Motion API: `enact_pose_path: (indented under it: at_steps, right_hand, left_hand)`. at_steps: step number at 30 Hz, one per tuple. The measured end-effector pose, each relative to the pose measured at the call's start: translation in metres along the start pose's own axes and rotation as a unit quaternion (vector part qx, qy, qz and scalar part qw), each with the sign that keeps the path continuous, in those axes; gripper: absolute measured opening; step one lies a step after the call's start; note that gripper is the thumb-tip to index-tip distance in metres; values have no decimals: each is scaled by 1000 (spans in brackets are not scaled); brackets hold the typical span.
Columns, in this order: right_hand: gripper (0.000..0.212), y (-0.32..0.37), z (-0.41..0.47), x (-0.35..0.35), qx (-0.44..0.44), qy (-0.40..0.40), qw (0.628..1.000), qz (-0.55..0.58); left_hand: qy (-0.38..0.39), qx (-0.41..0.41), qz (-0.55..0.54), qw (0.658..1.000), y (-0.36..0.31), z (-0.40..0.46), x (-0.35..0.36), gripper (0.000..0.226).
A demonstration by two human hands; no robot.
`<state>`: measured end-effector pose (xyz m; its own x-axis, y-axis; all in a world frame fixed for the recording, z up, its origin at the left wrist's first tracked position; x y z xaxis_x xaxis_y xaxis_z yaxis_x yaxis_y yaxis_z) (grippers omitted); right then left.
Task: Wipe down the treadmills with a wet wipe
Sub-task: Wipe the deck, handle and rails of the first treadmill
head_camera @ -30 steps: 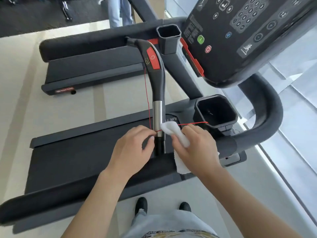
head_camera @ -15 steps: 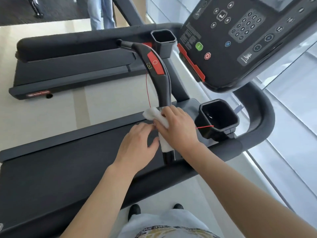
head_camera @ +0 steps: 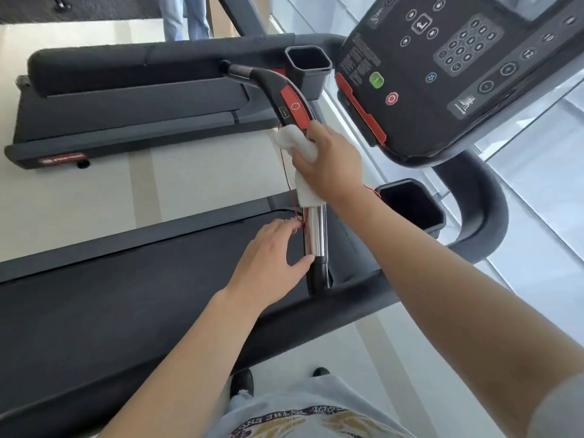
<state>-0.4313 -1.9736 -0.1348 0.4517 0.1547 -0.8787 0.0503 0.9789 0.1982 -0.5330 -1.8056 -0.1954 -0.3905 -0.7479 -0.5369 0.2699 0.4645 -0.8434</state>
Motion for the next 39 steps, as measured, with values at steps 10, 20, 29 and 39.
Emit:
enact_pose_path:
  at_steps: [10, 20, 29, 39]
  right_hand:
    - [34, -6, -120, -12, 26, 111, 992, 53]
    - [28, 4, -38, -9, 9, 23, 999, 35]
    - [34, -4, -111, -14, 40, 94, 992, 68]
    - [24, -39, -151, -73, 99, 2, 993, 57]
  left_hand:
    - [18, -5, -27, 999, 4, -1, 2, 55]
    - [11, -34, -14, 999, 3, -1, 4, 66]
    - [-26, 16, -22, 999, -8, -3, 2, 59]
    - [22, 132, 48, 990, -43, -4, 14, 60]
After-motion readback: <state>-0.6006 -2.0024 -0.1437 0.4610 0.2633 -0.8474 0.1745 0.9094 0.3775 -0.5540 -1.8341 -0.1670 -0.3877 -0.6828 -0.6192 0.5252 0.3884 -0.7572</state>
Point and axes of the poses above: each hand's wrist, its own z-axis towards the middle knuckle, its own x-axis out of the palm, y = z × x, the point moved 3 cm from there along z, towards the middle knuckle, and after that the axes turned 13 degrees about -z, right-handed, at the moved point
